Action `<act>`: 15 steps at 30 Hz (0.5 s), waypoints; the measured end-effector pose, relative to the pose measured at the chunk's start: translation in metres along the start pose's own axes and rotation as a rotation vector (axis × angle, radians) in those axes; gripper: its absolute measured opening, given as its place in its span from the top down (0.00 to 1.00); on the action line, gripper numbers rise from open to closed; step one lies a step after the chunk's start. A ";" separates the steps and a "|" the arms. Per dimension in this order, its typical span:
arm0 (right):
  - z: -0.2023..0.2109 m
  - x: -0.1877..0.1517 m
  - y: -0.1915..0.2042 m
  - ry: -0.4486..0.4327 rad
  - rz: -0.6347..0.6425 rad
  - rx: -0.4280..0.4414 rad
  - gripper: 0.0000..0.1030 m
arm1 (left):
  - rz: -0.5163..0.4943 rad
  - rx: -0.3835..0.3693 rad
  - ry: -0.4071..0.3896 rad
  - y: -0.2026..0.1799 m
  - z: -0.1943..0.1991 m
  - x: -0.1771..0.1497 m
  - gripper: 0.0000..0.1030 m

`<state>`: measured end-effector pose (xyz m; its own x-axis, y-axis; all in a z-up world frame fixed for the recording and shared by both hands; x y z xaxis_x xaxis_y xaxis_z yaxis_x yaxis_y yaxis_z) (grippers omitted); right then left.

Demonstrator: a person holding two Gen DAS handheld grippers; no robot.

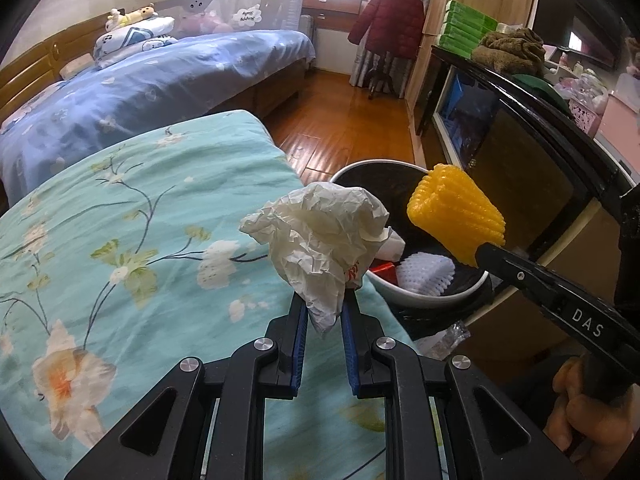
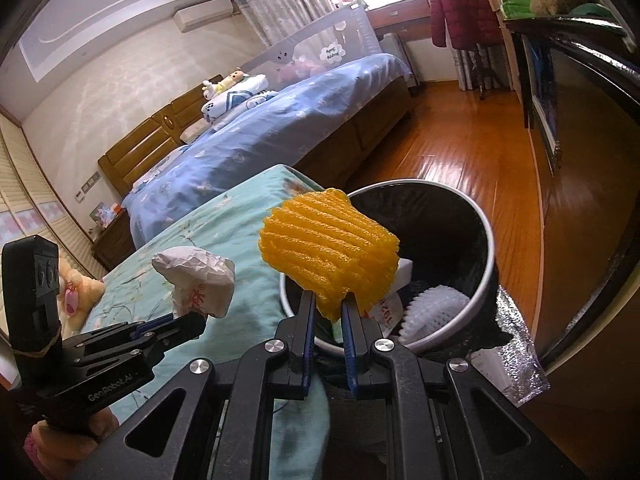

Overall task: Collect trash
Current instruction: 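Carry the tissue and yellow foam net over the bin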

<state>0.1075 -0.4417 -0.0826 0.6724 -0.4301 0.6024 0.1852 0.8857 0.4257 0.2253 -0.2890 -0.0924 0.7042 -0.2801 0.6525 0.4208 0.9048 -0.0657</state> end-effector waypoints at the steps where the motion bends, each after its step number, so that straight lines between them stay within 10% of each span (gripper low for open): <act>1: 0.000 0.001 -0.002 0.002 -0.003 -0.004 0.88 | -0.002 -0.002 0.002 -0.001 -0.002 0.001 0.85; 15: -0.006 0.014 -0.021 0.005 -0.004 -0.039 0.88 | -0.038 -0.007 0.017 -0.019 -0.025 0.017 0.85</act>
<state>0.1174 -0.4651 -0.0865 0.6748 -0.4333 0.5974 0.2158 0.8900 0.4017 0.2436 -0.3187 -0.0989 0.6976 -0.3194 0.6413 0.4509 0.8914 -0.0466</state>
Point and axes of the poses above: each gripper's, at about its wrist camera, not at the fingertips, and z roughly against the way its jaws point, y to its left, x to its top, the point moved 4 cm from there along -z, roughly the way its jaws point, and after that the axes turned 7 degrees about -z, right-handed, at the moved point
